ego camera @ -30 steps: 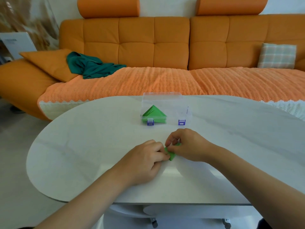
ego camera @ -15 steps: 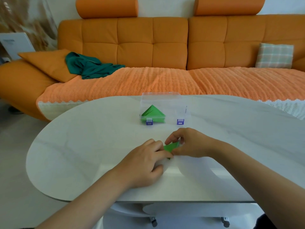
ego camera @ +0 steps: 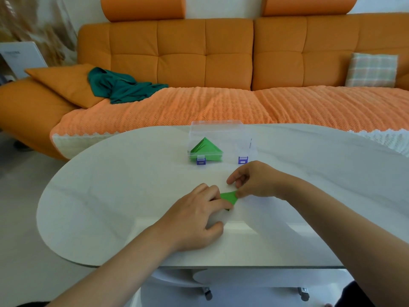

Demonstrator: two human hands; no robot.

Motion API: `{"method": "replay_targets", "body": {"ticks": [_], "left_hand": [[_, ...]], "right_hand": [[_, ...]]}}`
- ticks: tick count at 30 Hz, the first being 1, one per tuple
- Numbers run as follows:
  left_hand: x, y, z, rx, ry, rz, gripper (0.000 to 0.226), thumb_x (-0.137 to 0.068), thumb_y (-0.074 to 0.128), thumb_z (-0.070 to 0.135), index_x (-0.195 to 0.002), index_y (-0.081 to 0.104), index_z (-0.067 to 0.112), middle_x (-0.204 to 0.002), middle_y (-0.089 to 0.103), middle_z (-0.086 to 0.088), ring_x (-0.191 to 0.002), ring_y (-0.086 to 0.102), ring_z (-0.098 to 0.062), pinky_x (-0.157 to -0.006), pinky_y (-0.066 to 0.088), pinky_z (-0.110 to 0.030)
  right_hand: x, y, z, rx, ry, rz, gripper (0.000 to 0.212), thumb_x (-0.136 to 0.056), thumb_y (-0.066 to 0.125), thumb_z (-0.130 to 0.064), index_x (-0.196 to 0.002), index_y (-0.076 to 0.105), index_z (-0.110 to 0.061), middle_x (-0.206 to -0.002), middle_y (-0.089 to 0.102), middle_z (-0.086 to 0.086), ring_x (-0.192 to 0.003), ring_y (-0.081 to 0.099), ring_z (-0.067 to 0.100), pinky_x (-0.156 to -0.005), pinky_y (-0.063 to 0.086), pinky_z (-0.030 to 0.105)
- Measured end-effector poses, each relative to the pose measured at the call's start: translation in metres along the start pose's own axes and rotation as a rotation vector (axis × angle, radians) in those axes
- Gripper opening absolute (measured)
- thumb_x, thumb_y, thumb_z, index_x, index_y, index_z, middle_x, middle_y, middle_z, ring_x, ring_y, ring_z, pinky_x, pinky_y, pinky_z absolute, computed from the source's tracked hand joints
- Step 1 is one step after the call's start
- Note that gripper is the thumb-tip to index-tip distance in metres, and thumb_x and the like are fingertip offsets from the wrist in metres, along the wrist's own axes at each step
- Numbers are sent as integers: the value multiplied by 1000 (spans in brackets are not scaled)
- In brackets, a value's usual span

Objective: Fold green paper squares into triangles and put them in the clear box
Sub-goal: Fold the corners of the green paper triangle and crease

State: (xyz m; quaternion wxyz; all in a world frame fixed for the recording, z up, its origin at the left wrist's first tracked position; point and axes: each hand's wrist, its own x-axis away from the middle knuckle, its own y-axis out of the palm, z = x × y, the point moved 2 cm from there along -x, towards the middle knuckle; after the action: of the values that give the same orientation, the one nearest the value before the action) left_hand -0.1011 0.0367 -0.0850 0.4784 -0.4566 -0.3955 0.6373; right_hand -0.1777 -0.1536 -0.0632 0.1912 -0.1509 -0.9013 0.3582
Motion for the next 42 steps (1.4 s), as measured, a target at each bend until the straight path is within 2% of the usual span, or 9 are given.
{"method": "replay_targets", "body": {"ticks": [7, 12, 14, 16, 18, 26, 32, 36, 42], "left_hand": [[0, 1, 0, 11, -11, 7, 44, -84, 48, 39, -126, 58, 33, -102, 43, 13, -99, 40, -8, -85, 43, -28], [0, 3, 4, -11, -19, 1, 44, -85, 51, 43, -128, 54, 34, -103, 39, 15, -100, 36, -6, -85, 42, -26], [-1, 4, 6, -21, -28, -2, 46, -86, 51, 47, -130, 52, 35, -103, 37, 15, -99, 34, -6, -83, 41, -25], [-4, 5, 7, -29, -41, 0, 48, -86, 51, 50, -132, 50, 37, -102, 36, 15, -99, 34, -8, -83, 41, -25], [-6, 5, 8, -26, -59, 4, 47, -87, 50, 52, -132, 50, 38, -101, 36, 14, -99, 34, -8, -84, 41, -25], [1, 3, 4, 69, -71, -6, 37, -89, 54, 46, -125, 57, 37, -104, 40, 16, -101, 36, -4, -89, 39, -23], [11, 2, 0, 133, -59, -15, 35, -89, 55, 42, -123, 61, 37, -113, 45, 22, -111, 41, 0, -96, 39, -22], [13, 0, 0, 121, -51, 1, 32, -90, 53, 44, -121, 58, 37, -113, 46, 20, -109, 42, -1, -94, 41, -26], [7, 6, 4, 2, -32, -5, 53, -90, 42, 58, -138, 53, 37, -117, 44, 12, -112, 37, -5, -92, 44, -27]], "right_hand": [[-2, -9, 8, -41, 19, 79, 34, -81, 64, 1, -88, 76, -30, -80, 66, -8, -70, 58, 2, -61, 42, 7], [1, -4, 10, -1, 12, 128, 47, -82, 43, 2, -87, 74, -33, -89, 69, -5, -71, 57, 3, -60, 41, 5], [3, -1, 10, -26, 2, 117, 35, -82, 53, -6, -88, 73, -34, -85, 65, -5, -71, 55, 9, -65, 45, 13], [6, 3, 9, 5, -17, 71, 23, -79, 74, -21, -96, 71, -35, -85, 59, -8, -72, 54, 7, -69, 45, 17], [6, 5, 9, 88, -34, 58, 34, -72, 83, -34, -103, 69, -36, -91, 54, -10, -73, 53, 4, -70, 43, 15], [6, 5, 5, 101, -41, 67, 36, -72, 85, -32, -105, 68, -37, -92, 52, -9, -73, 51, 3, -68, 40, 15], [5, 4, 5, 116, -41, 64, 36, -73, 85, -32, -104, 69, -37, -91, 53, -10, -73, 52, 4, -68, 41, 15], [5, 4, 5, 109, -47, 62, 34, -74, 83, -31, -103, 69, -36, -90, 53, -10, -73, 52, 4, -70, 43, 16], [4, 4, 6, 87, -39, 64, 26, -75, 82, -26, -97, 72, -34, -86, 56, -10, -71, 53, 4, -67, 43, 15]]}}
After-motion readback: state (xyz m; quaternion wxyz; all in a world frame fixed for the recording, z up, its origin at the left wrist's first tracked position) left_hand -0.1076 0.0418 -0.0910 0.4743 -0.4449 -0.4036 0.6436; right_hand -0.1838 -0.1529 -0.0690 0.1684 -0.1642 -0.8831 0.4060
